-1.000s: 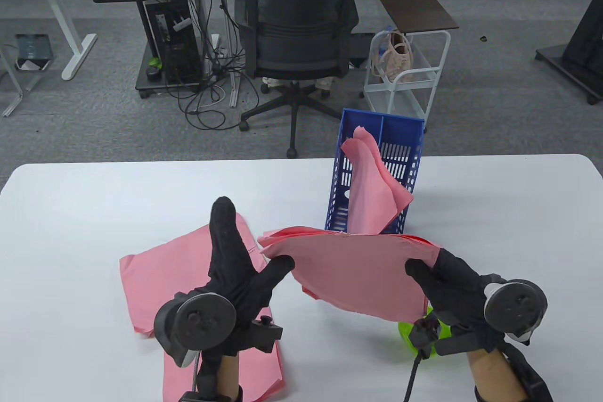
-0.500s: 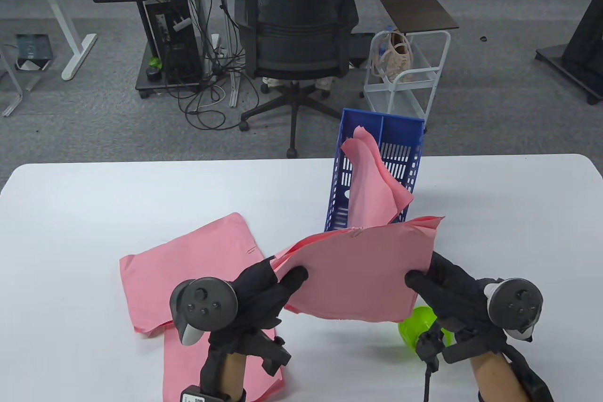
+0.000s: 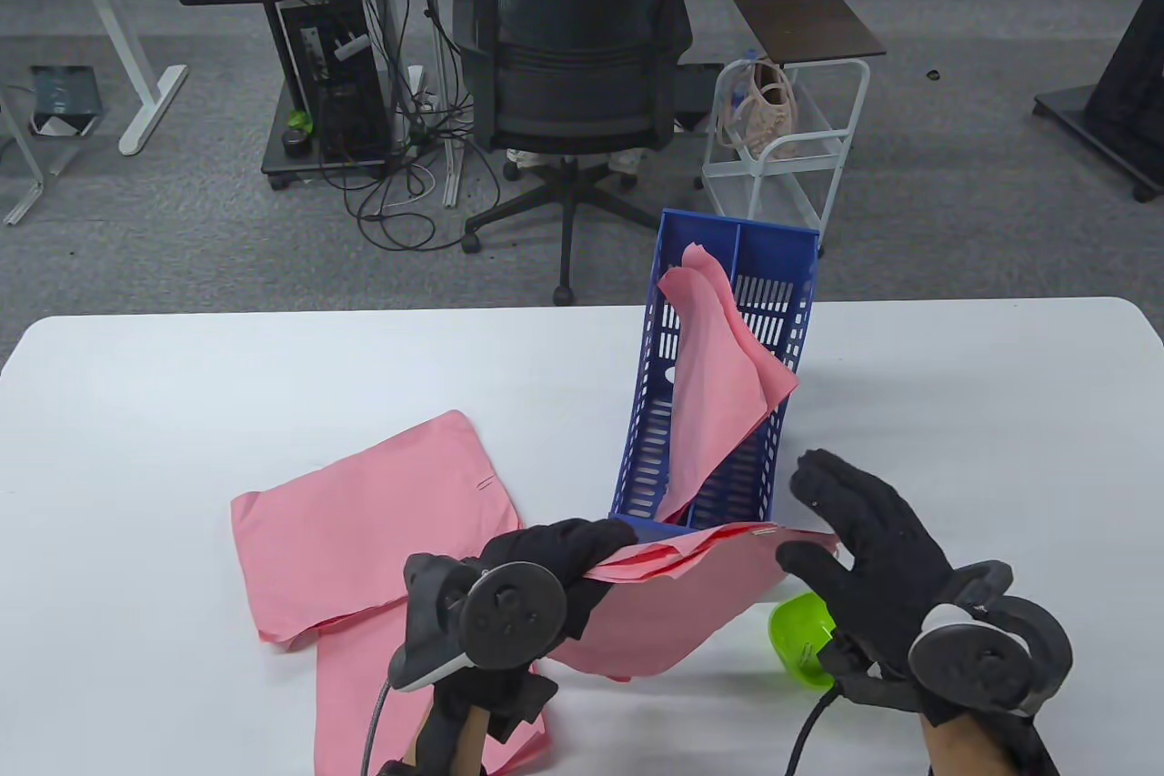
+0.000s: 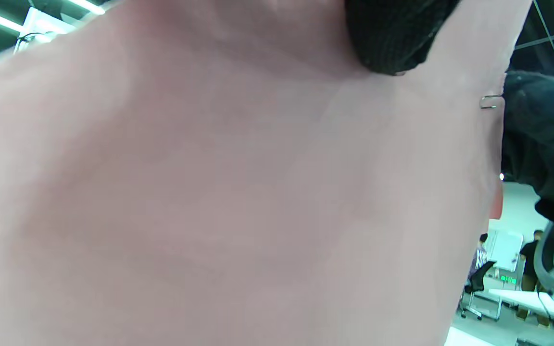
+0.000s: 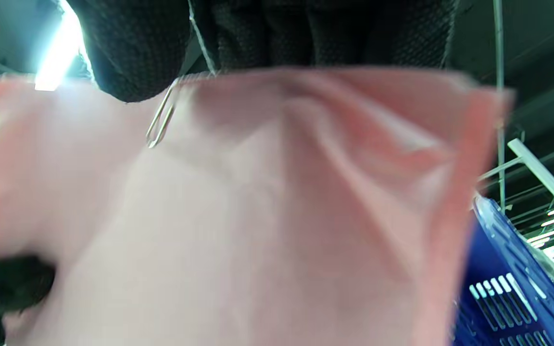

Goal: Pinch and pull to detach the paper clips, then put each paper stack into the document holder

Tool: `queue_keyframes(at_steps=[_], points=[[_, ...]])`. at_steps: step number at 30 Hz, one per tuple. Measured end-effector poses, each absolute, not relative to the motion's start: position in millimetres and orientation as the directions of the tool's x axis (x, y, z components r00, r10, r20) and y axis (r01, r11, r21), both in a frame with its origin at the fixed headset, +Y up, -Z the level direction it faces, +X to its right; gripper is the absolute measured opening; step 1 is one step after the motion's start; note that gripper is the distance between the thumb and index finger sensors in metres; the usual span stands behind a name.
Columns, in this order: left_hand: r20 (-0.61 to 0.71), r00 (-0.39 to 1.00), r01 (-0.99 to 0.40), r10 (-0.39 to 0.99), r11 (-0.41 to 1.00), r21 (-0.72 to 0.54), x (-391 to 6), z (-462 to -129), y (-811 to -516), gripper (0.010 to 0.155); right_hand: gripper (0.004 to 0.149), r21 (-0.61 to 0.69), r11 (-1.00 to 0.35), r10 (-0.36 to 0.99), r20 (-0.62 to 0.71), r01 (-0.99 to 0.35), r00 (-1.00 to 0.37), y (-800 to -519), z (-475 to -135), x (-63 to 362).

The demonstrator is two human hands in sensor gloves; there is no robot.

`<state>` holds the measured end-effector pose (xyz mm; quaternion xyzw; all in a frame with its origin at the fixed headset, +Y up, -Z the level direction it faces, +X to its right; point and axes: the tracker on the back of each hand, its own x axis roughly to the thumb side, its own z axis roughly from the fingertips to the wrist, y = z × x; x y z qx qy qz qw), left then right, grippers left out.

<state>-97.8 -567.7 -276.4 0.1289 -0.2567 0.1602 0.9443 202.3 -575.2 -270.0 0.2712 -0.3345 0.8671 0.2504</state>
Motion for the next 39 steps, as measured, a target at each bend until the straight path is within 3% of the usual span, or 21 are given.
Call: queue_keyframes(at_steps=[9, 28, 34, 39], points=[[0.551, 0.812, -0.318, 0.191, 0.937, 0.145, -84.3, -272.8, -569.5, 0.040, 0.037, -0.448, -0.698, 0.171, 0.652, -0.558, -0.739, -579.3, -269.7, 187.4], [0.515, 0.837, -0.304, 0.184, 0.940, 0.158, -99.6, -272.5, -562.4, 0.040, 0.034, -0.366, -0.773, 0.175, 0.660, -0.517, -0.730, -574.1, -269.2, 193.9], [0.440, 0.885, -0.271, 0.151, 0.936, 0.226, -111.9, -271.7, -559.0, 0.040, 0.035, -0.416, -0.774, 0.186, 0.573, -0.478, -0.798, -578.4, -271.5, 207.3], [0.347, 0.917, -0.302, 0.196, 0.910, 0.285, -130.7, -272.2, -556.2, 0.040, 0.036, -0.335, -0.863, 0.203, 0.456, -0.379, -0.866, -607.4, -285.4, 226.8]])
